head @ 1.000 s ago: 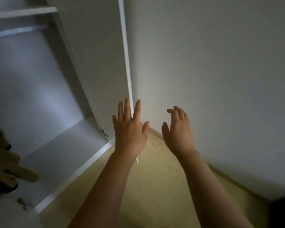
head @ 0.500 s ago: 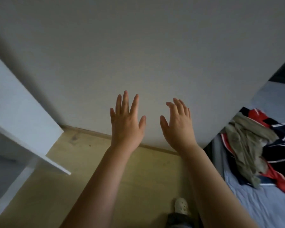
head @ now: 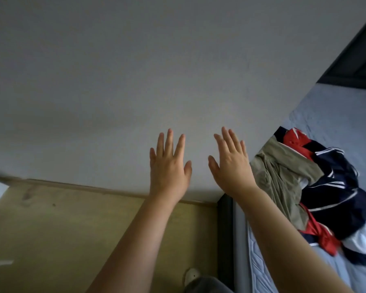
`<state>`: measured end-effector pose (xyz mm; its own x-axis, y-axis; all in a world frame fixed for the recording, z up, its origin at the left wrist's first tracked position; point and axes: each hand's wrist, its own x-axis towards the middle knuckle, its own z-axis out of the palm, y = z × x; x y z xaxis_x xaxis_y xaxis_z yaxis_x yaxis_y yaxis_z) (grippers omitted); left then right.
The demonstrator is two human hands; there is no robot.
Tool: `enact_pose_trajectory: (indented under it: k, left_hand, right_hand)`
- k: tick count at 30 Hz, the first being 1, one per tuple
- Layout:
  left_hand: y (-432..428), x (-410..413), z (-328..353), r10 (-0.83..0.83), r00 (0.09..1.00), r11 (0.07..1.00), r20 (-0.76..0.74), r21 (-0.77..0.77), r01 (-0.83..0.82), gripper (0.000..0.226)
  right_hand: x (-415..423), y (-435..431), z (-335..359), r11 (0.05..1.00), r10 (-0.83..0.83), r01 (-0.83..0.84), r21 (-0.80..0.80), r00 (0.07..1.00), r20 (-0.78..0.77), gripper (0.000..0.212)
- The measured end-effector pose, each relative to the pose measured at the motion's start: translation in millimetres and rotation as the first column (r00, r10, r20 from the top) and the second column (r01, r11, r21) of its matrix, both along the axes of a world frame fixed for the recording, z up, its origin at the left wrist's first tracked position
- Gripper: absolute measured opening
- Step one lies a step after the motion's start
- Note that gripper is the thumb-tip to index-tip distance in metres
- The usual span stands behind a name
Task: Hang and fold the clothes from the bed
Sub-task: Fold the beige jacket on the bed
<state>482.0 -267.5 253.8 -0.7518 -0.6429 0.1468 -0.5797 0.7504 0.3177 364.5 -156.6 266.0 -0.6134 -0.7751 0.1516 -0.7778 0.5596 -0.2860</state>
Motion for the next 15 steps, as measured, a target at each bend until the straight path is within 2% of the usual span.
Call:
enact_pose_trajectory:
  k: [12, 15]
  left_hand:
    - [27.7, -54.4, -218.4, -0.126, 0.992, 0.977, 0.009, -0.172, 0.126, 0.070]
    - [45.7, -75.8, -272.2, -0.126, 0.992, 0.977, 0.017, -0.173, 0.128, 0.072]
  right_hand:
    - [-49.1, 32.0, -223.1, 0.998, -0.021, 0.016, -0.055, 0.995, -0.095, 0.054]
    - [-70.5, 49.4, -269.4, 0.999, -0.008, 0.001, -0.051, 0.990, -0.142, 0.054]
